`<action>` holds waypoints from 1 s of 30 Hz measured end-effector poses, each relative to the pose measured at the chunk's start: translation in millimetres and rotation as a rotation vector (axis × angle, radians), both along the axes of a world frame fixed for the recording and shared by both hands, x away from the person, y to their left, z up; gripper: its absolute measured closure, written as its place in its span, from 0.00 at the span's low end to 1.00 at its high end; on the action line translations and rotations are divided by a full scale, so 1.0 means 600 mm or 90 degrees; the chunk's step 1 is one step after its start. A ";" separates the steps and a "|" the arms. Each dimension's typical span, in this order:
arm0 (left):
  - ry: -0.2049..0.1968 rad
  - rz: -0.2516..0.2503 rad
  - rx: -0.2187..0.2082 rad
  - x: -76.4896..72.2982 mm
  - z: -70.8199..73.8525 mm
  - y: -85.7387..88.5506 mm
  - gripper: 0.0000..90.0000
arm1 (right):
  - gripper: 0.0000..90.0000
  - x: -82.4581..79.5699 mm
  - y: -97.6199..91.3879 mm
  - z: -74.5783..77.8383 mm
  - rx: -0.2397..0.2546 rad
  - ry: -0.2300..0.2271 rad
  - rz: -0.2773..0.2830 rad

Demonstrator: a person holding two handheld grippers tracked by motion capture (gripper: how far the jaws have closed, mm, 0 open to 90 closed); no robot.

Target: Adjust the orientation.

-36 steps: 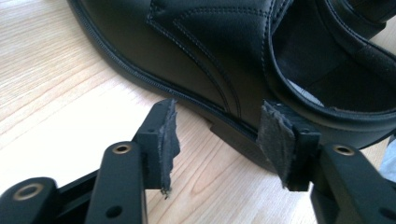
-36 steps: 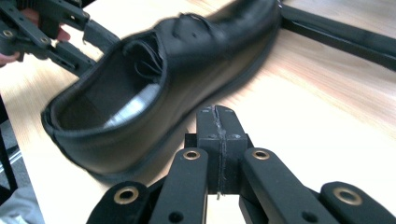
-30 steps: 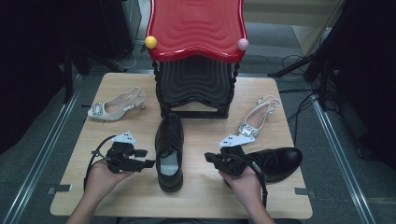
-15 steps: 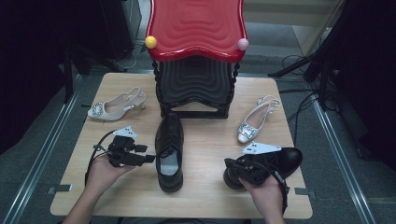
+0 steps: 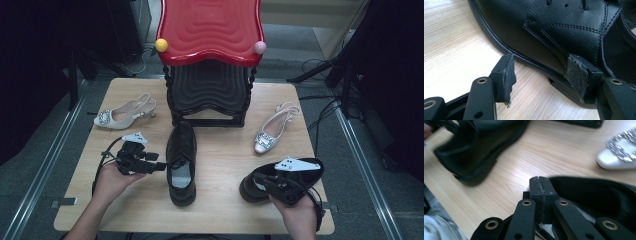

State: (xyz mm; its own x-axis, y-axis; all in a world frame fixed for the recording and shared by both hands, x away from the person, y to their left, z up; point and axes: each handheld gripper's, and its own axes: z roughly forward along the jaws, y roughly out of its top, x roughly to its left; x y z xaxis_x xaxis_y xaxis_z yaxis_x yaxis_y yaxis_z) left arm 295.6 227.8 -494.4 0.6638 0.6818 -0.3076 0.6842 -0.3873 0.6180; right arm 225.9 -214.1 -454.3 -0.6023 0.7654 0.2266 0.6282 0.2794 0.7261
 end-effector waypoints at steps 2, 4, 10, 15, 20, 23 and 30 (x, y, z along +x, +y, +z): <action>-0.007 0.000 0.003 0.000 0.002 0.000 0.44 | 1.00 0.000 -0.007 -0.007 -0.014 0.015 -0.006; -0.005 -0.001 0.001 0.000 0.002 0.000 0.44 | 1.00 0.001 -0.010 -0.016 -0.014 0.032 -0.005; -0.007 0.001 0.005 -0.001 0.002 -0.001 0.44 | 1.00 0.014 0.003 -0.037 -0.023 0.067 0.008; -0.005 0.000 0.005 -0.002 0.000 -0.001 0.44 | 1.00 0.020 0.008 -0.045 -0.001 0.082 0.020; -0.006 -0.001 0.007 -0.005 -0.001 0.000 0.44 | 1.00 0.021 0.025 -0.044 -0.002 0.077 0.040; -0.004 -0.001 0.010 -0.008 -0.001 -0.001 0.44 | 1.00 0.022 0.035 -0.045 -0.003 0.075 0.052; -0.005 -0.001 0.009 -0.014 -0.003 0.002 0.44 | 1.00 0.025 0.055 -0.047 0.006 0.077 0.083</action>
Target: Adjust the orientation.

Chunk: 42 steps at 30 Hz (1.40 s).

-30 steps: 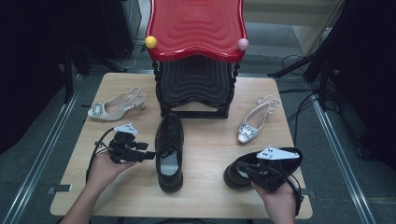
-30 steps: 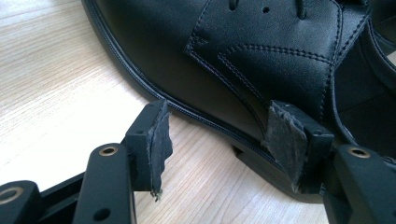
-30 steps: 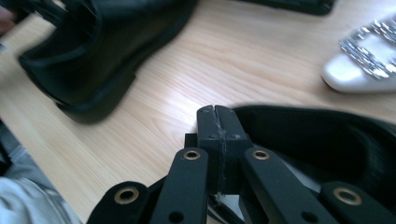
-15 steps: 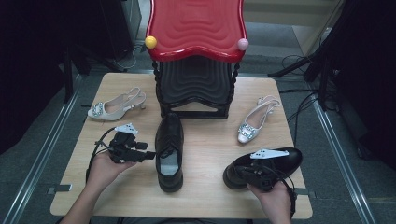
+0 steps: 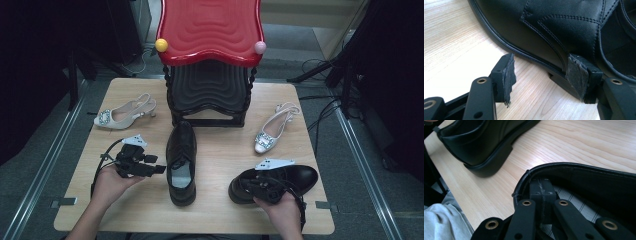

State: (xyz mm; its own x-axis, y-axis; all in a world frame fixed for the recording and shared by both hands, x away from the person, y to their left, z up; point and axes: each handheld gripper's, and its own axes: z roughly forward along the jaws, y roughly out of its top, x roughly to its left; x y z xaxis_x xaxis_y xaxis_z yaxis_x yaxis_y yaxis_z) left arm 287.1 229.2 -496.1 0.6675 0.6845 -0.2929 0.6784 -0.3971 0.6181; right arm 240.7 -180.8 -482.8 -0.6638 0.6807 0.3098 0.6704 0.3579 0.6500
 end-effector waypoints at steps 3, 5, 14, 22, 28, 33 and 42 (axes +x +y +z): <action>0.000 0.002 0.001 -0.003 0.000 0.002 0.44 | 1.00 0.001 0.012 -0.001 0.004 0.005 0.014; 0.001 0.005 0.001 -0.006 -0.001 0.004 0.44 | 1.00 0.002 0.022 -0.002 0.004 0.006 0.025; 0.003 0.015 0.001 -0.018 -0.003 0.013 0.44 | 1.00 0.001 0.065 -0.003 0.006 0.010 0.075; -0.001 0.031 -0.003 -0.030 -0.003 0.023 0.44 | 1.00 -0.006 0.101 -0.003 0.003 0.010 0.111; 0.002 0.038 -0.001 -0.037 -0.005 0.029 0.44 | 1.00 -0.011 0.132 -0.004 0.002 0.004 0.141; 0.002 0.044 -0.002 -0.041 -0.005 0.032 0.44 | 1.00 -0.012 0.148 -0.005 0.002 0.000 0.156; -0.002 0.037 -0.007 -0.036 -0.004 0.029 0.44 | 1.00 -0.018 0.121 0.009 0.012 -0.018 0.155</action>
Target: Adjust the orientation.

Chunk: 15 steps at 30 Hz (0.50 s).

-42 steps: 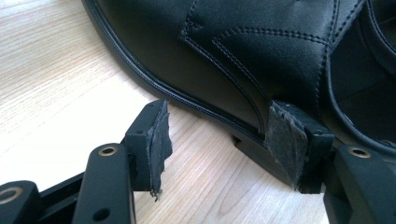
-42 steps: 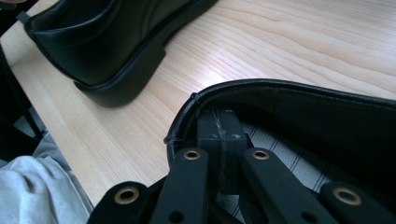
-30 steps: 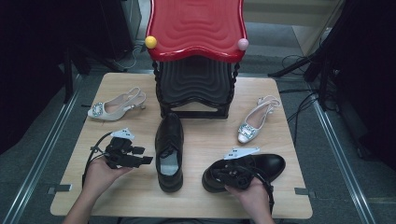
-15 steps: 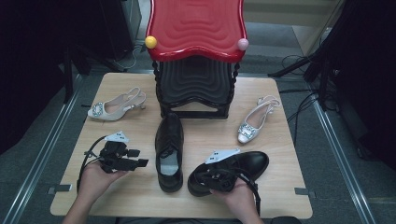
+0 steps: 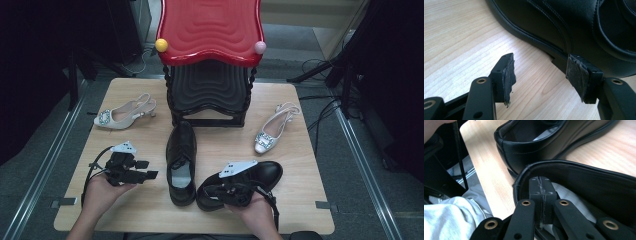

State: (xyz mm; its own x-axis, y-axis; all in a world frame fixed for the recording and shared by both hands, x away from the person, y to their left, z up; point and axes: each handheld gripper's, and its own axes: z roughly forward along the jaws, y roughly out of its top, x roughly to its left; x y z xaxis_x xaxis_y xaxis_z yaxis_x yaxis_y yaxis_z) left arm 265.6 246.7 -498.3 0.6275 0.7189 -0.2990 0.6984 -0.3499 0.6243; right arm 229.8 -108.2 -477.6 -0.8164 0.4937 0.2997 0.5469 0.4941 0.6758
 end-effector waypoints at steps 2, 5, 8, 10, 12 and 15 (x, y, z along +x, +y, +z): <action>-0.001 -0.003 0.000 0.004 0.000 -0.002 0.44 | 1.00 -0.003 -0.014 0.009 0.004 -0.012 -0.015; -0.002 -0.011 0.001 0.011 -0.001 -0.006 0.44 | 1.00 -0.007 -0.039 0.022 0.012 -0.027 -0.041; 0.000 -0.020 0.002 0.018 -0.003 -0.012 0.44 | 1.00 -0.007 -0.067 0.031 0.020 -0.038 -0.073; 0.003 -0.025 0.003 0.023 -0.003 -0.017 0.44 | 1.00 -0.006 -0.086 0.034 0.020 -0.047 -0.096; 0.001 -0.031 0.001 0.027 -0.003 -0.022 0.44 | 1.00 -0.005 -0.104 0.035 0.031 -0.051 -0.112; -0.002 -0.037 0.007 0.033 -0.002 -0.027 0.44 | 0.99 -0.003 -0.128 0.034 0.023 -0.053 -0.144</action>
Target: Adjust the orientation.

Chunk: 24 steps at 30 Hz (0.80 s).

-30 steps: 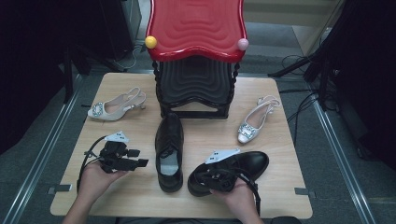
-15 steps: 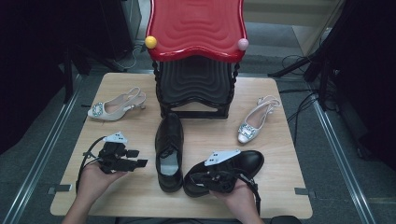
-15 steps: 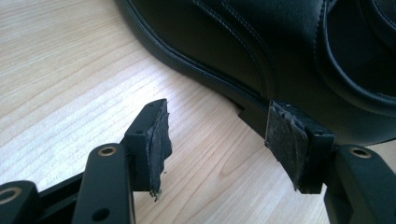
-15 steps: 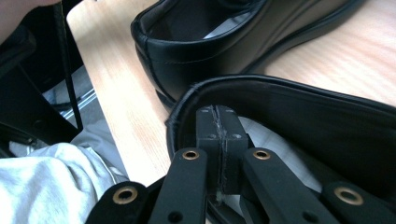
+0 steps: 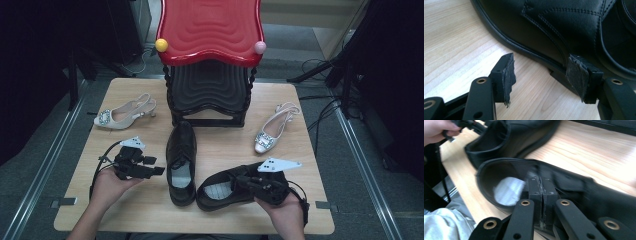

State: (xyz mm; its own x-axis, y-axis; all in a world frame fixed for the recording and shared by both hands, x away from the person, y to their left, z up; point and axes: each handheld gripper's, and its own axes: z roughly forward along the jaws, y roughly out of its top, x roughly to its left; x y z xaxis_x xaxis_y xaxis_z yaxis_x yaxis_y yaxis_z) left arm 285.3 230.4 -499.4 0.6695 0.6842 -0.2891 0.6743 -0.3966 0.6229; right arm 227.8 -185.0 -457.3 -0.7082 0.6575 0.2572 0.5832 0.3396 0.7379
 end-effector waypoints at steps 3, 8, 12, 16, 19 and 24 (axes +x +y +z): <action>0.002 -0.004 -0.004 0.006 0.000 -0.002 0.44 | 0.99 0.002 -0.022 -0.004 -0.009 0.000 -0.033; 0.000 -0.005 0.000 0.016 -0.001 -0.002 0.44 | 0.99 0.010 -0.056 -0.015 -0.033 0.002 -0.085; -0.001 0.000 -0.008 0.021 0.000 -0.001 0.44 | 0.99 0.014 -0.083 -0.028 -0.038 0.015 -0.119; -0.002 0.007 -0.016 0.026 -0.002 0.000 0.45 | 0.99 0.022 -0.102 -0.044 -0.043 0.038 -0.135; 0.000 0.005 -0.013 0.030 0.000 -0.002 0.45 | 0.99 0.025 -0.108 -0.053 -0.051 0.059 -0.140; -0.002 0.004 -0.014 0.032 0.001 -0.002 0.45 | 0.99 0.028 -0.101 -0.068 -0.062 0.069 -0.130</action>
State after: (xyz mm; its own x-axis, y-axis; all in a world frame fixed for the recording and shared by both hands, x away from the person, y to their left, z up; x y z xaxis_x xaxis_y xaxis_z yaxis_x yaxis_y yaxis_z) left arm 304.8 229.2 -499.0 0.6663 0.6816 -0.3024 0.6748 -0.3784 0.6337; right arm 244.4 -245.9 -498.1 -0.5298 0.8094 0.2532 0.7210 0.2727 0.6370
